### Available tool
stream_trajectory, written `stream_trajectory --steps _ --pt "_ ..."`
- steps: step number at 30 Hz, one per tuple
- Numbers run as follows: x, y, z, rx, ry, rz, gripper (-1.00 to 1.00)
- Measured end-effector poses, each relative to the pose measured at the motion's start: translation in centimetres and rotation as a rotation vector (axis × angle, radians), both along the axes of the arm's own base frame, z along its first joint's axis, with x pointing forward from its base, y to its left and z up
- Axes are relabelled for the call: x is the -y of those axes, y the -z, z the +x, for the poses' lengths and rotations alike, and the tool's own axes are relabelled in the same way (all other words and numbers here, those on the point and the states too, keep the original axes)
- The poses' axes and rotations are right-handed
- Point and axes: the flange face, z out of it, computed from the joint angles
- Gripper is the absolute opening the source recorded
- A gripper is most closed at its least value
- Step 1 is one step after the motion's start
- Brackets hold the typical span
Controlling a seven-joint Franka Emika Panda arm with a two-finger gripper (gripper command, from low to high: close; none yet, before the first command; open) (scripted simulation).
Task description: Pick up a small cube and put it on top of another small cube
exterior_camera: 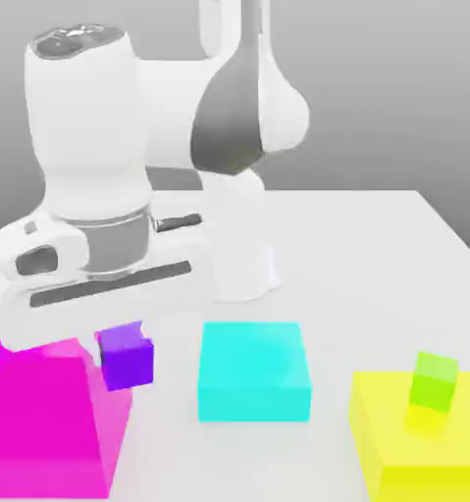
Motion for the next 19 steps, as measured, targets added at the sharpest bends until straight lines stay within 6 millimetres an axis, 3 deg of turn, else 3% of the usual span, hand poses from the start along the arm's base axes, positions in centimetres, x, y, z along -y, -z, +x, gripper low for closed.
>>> stream_trajectory --steps 11,13,16,17,19 --pt "4.1 -9.4 -10.6 -0.004 0.521 0.0 -1.0" --pt "4.4 -8.9 -11.8 -0.005 0.574 0.001 -1.0" --pt "4.5 -5.1 -12.1 -0.005 0.591 0.001 -1.0" --pt "4.5 -4.3 -12.2 -0.005 0.592 0.001 1.0" --pt "4.5 -4.3 -12.2 -0.005 0.592 0.001 1.0"
